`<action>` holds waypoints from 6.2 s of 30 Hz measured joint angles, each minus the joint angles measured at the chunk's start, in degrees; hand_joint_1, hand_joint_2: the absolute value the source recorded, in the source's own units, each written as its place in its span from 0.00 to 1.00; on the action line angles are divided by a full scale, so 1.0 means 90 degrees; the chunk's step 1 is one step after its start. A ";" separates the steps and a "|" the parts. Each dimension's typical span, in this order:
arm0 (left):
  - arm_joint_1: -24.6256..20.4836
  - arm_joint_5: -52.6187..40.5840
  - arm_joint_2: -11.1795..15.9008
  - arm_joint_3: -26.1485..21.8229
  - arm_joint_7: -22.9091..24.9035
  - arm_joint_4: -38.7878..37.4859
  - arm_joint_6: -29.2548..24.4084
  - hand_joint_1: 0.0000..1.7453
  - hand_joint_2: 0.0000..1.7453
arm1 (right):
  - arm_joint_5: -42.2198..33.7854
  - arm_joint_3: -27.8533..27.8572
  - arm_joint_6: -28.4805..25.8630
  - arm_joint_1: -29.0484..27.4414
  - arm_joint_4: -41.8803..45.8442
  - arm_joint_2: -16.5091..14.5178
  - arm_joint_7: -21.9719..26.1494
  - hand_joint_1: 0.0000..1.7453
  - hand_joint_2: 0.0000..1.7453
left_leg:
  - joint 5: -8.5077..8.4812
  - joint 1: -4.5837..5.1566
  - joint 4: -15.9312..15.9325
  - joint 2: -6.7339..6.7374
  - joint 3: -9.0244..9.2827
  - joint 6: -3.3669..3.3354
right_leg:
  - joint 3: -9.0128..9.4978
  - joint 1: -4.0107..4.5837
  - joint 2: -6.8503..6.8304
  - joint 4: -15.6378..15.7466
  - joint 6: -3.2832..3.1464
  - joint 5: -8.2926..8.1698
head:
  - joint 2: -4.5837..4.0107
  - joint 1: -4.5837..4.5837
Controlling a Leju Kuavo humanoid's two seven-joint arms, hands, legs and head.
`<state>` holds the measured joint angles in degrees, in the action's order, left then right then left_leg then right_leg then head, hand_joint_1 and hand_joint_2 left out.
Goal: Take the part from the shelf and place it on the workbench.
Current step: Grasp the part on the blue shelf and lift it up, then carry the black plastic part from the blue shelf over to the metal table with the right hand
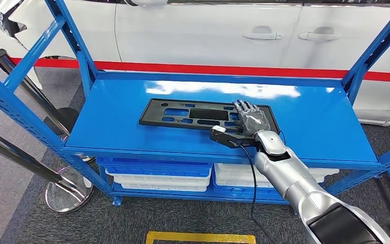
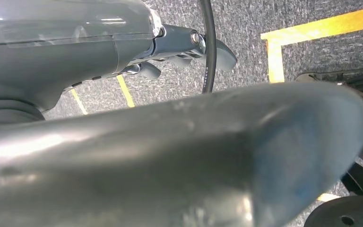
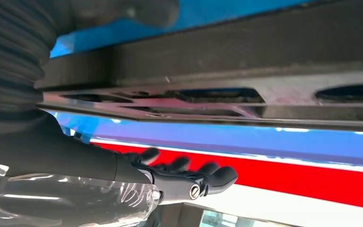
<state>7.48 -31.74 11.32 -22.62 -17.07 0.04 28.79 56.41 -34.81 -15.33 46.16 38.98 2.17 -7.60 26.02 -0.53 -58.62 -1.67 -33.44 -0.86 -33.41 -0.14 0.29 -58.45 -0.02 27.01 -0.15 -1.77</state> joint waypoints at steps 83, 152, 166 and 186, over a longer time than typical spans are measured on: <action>-0.0043 -0.0412 0.0005 -0.0012 -0.0243 0.0000 -0.0161 0.00 1.00 | -0.1005 0.1228 0.0082 -0.0439 0.4595 0.0786 0.0262 0.96 1.00 | -0.0184 -0.0048 0.0073 0.0051 -0.0095 -0.0176 | -0.0495 -0.0061 0.0002 -0.1272 0.0216 0.0862 | 0.0000 0.0002; -0.0082 -0.0690 0.0205 -0.0052 -0.0230 -0.0005 -0.0028 0.00 1.00 | 0.0449 0.0471 0.0787 -0.0158 0.4309 0.1655 0.0302 0.96 1.00 | -0.0340 -0.0014 -0.0041 0.0202 -0.0419 -0.0060 | 0.0130 -0.0048 -0.0052 -0.0750 0.0149 0.0248 | 0.0000 0.0001; -0.0216 -0.0937 0.0209 -0.0056 -0.0132 -0.0008 0.0013 0.00 1.00 | 0.0231 0.0358 0.1061 0.0137 0.4181 0.1396 0.0493 0.96 1.00 | 0.0276 -0.0040 -0.1503 0.0179 -0.0430 0.0270 | -0.0349 -0.0038 -0.0120 0.0045 -0.0156 -0.0391 | 0.0000 0.0000; -0.0347 -0.1037 0.0104 -0.0206 -0.0021 -0.0007 0.0087 0.00 1.00 | 0.0051 0.0172 0.1173 0.0696 0.3678 0.0954 0.0589 0.96 1.00 | -0.0584 0.0026 0.0081 0.0188 -0.0497 0.0024 | 0.0574 0.0087 -0.0049 0.0167 -0.0105 0.0307 | 0.0000 0.0002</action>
<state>4.35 -41.07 12.26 -24.48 -17.26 -0.02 29.57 56.87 -33.26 -4.77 52.42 72.08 10.75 -2.30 20.76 -0.29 -57.89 0.03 -37.91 -0.64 -28.24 0.65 -0.16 -56.95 -0.97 29.77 -0.15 -1.75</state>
